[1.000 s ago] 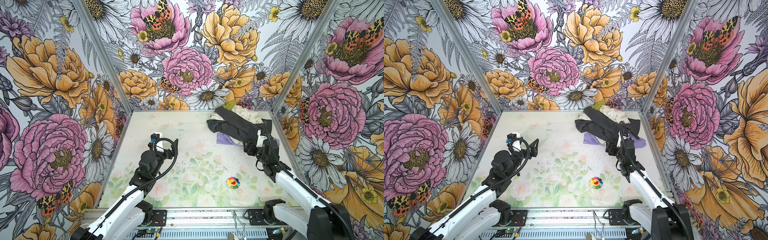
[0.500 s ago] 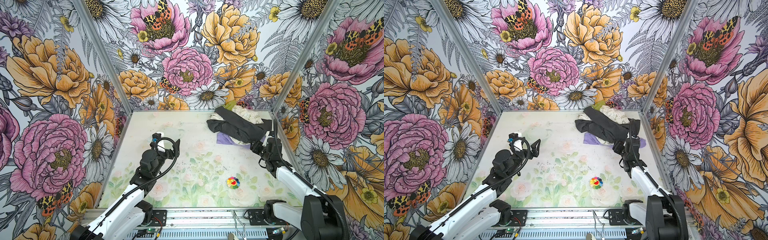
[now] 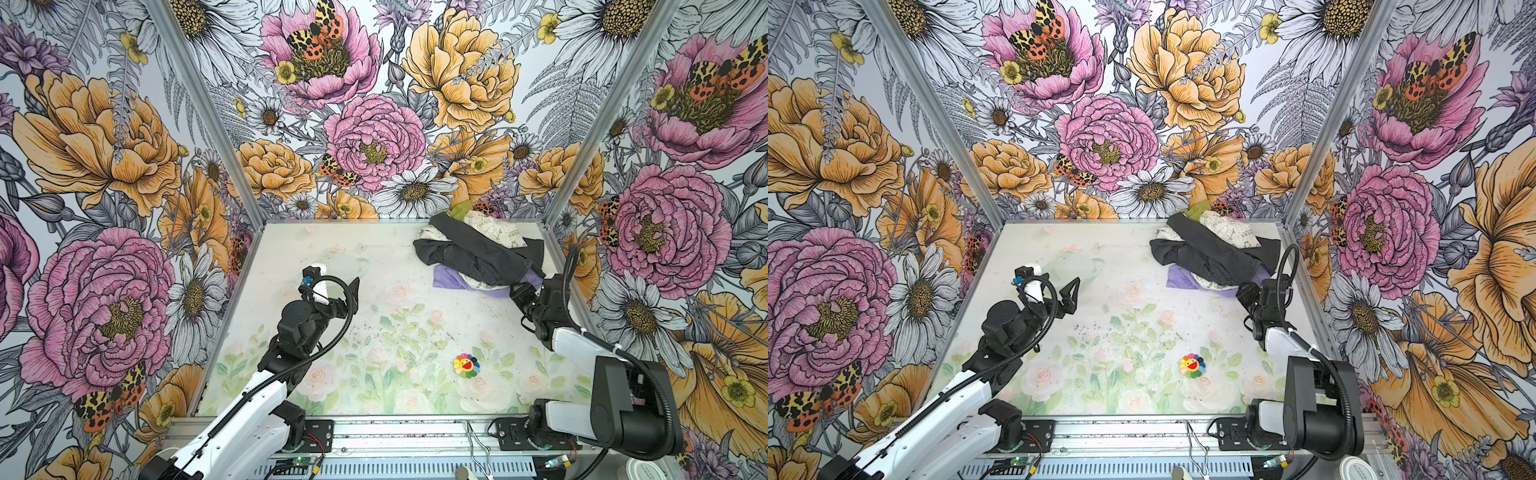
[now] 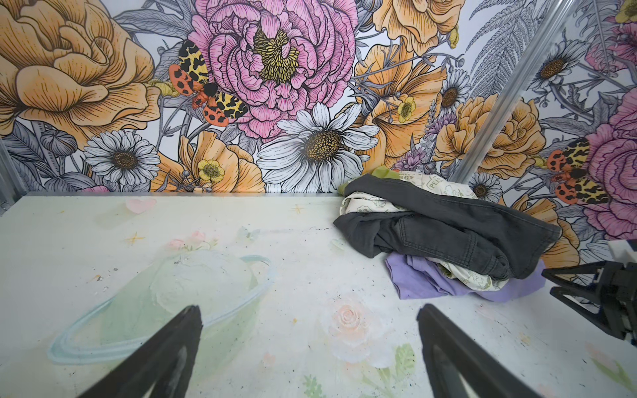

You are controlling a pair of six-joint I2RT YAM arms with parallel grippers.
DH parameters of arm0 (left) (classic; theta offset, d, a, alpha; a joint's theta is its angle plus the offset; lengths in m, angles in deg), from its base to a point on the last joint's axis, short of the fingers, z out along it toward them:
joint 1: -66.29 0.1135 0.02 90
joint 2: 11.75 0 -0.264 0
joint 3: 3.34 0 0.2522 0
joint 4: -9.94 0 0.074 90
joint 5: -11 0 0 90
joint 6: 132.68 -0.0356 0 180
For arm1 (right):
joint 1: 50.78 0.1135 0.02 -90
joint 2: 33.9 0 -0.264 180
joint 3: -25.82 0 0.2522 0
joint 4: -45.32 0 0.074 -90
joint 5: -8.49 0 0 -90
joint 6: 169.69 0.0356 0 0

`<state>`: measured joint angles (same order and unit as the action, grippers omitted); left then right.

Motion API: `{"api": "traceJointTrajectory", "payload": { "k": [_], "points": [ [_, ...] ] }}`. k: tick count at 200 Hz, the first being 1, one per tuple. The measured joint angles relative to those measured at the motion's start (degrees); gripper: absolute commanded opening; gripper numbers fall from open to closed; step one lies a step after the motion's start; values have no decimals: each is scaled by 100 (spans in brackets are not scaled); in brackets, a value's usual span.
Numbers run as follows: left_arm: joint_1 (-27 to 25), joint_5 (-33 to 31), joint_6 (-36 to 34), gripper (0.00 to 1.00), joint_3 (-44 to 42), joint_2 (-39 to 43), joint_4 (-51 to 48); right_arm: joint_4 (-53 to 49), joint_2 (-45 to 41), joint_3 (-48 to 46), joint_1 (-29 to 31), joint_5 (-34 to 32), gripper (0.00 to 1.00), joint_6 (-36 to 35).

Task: Pick out a specific cloth from the pile
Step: 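Lower the right gripper toward the purple shirt under the grey jeans, then close the right gripper on the purple shirt edge beside the jeans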

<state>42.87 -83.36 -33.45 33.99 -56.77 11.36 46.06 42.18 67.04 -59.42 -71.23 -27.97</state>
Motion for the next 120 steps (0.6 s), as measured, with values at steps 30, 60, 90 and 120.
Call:
{"api": "traceJointTrajectory", "payload": {
  "k": [30, 60, 90, 120],
  "points": [
    [0, 4, 7, 99, 0, 39, 2, 267, 435, -7, -83, 170, 39, 234],
    [0, 20, 37, 99, 0, 68, 0, 570, 802, -9, -118, 356, 35, 369],
    [0, 20, 81, 99, 0, 70, 0, 800, 1200, 11, -118, 520, 34, 472],
    [0, 20, 92, 99, 0, 125, 2, 984, 1473, 22, -118, 623, 31, 573]
  ]
}}
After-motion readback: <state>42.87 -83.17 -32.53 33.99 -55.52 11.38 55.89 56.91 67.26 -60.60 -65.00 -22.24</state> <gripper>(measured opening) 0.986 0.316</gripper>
